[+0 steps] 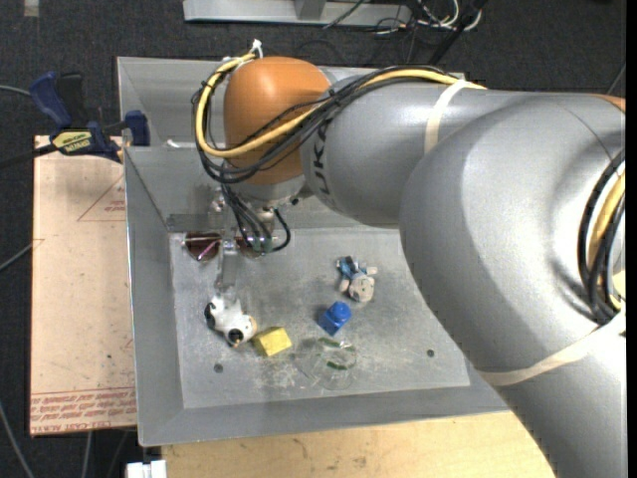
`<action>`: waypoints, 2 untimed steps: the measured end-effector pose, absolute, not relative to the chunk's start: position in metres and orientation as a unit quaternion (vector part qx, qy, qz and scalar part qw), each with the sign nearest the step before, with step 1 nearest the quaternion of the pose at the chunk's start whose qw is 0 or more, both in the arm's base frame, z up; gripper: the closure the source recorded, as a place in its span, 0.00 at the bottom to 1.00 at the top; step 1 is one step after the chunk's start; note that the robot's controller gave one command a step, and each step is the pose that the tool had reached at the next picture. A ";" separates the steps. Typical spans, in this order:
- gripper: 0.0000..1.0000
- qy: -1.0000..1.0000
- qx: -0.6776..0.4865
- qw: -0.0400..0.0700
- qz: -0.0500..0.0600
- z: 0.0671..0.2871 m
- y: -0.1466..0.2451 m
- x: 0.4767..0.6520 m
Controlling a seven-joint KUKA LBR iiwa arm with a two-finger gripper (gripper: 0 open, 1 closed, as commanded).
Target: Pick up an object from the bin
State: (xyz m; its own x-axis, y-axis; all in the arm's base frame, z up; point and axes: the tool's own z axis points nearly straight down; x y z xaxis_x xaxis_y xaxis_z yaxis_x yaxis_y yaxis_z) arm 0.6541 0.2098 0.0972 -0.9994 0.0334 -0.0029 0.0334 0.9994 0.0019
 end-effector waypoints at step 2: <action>0.00 0.998 0.060 -0.003 0.000 0.072 0.163 0.656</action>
Offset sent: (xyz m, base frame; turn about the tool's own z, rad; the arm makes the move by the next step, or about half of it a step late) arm 0.0023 -0.0471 -0.0272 0.0885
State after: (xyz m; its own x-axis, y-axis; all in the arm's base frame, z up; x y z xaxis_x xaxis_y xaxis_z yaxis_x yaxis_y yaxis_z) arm 0.6558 0.1632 0.0716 -0.9927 0.1205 0.0053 0.1205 0.9927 -0.0006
